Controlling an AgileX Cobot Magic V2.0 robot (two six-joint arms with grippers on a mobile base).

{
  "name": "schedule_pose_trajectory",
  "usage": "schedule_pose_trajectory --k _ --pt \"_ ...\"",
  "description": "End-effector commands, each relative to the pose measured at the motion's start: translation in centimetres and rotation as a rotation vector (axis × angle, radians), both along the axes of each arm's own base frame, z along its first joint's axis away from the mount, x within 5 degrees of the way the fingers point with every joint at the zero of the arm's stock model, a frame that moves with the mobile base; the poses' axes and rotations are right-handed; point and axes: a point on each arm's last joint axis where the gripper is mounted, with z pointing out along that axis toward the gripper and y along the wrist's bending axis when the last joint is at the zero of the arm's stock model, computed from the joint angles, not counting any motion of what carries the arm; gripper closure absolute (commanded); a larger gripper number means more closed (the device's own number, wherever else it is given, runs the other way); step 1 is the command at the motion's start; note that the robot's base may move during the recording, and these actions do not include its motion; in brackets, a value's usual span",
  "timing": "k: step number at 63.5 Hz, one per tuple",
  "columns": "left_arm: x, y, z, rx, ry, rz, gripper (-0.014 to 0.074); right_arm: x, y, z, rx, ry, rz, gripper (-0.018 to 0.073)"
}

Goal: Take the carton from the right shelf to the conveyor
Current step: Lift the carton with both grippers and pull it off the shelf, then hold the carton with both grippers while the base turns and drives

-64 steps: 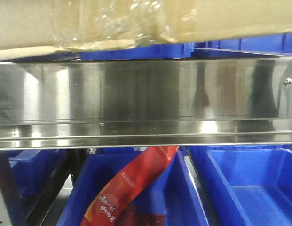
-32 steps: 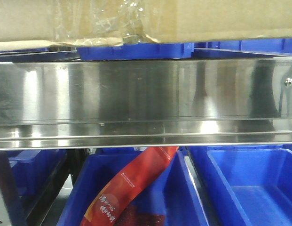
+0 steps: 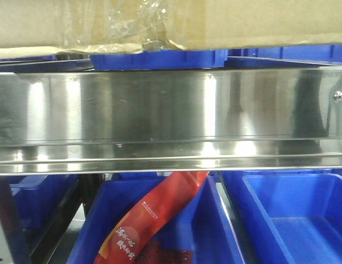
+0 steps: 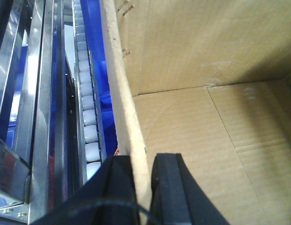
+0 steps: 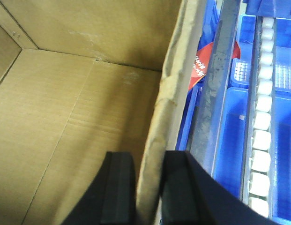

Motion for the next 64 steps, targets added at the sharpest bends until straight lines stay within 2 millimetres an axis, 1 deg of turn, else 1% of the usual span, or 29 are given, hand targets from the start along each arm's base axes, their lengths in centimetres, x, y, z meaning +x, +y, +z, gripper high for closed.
schedule_pose_trajectory --k 1,42,64 --pt "-0.16 0.66 0.82 0.048 -0.074 0.017 0.0613 -0.1 -0.51 0.3 -0.025 -0.034 -0.016 0.0628" --pt "-0.13 0.64 0.88 0.045 -0.081 0.015 0.0613 -0.1 -0.51 0.3 -0.025 -0.034 -0.016 0.0628" --pt "-0.09 0.59 0.96 0.04 -0.091 0.012 0.0613 0.38 -0.39 0.93 0.01 -0.113 -0.029 0.0628"
